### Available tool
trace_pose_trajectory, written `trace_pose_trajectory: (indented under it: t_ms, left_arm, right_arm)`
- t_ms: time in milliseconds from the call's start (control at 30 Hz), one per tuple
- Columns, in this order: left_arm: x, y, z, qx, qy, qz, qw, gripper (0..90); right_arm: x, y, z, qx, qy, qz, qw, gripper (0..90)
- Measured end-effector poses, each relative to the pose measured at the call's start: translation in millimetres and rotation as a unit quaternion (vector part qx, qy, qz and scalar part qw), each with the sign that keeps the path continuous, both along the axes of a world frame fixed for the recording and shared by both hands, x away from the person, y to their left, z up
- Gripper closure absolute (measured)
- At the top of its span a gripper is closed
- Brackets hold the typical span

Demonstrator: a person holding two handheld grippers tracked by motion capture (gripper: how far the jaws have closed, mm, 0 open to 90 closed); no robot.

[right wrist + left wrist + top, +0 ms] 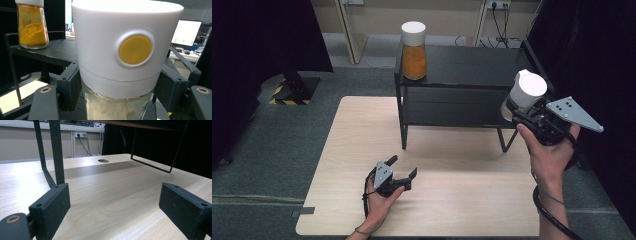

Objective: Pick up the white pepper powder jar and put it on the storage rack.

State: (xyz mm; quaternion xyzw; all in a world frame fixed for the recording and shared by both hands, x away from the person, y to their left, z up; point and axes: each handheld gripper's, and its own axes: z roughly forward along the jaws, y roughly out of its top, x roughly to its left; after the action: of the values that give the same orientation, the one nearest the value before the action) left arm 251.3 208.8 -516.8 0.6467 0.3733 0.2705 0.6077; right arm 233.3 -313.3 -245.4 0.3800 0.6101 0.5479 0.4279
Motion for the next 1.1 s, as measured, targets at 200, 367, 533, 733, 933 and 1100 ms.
trace_pose_trajectory:
  t_ms: [200,367,533,733,933,1100]
  left_arm:
    - [0.0,0.1,-0.1,0.000,0.000,0.000,1.0000,9.7]
    - [0.2,0.3,-0.1,-0.001,0.000,-0.001,1.0000,9.7]
    - [0.3,0.4,0.3,0.000,0.001,0.000,1.0000,9.7]
    - [0.3,0.4,0.1,-0.001,0.001,0.000,1.0000,9.7]
    - [0.4,0.5,0.1,-0.002,0.002,-0.001,1.0000,9.7]
    - [0.4,0.5,0.1,-0.002,0.002,-0.001,1.0000,9.7]
  right_arm:
    - [4.1,0.6,10.0,0.003,-0.005,-0.002,1.0000,30.5]
    - [9.5,1.3,19.3,0.004,-0.007,-0.006,1.0000,30.6]
    - [15.7,2.5,27.9,0.010,-0.008,-0.010,0.9999,30.6]
    - [25.5,4.4,37.0,0.015,-0.008,-0.017,0.9997,30.5]
    - [38.5,8.7,46.1,0.021,-0.002,-0.026,0.9994,30.5]
    - [48.3,13.0,53.5,0.024,0.002,-0.032,0.9992,30.5]
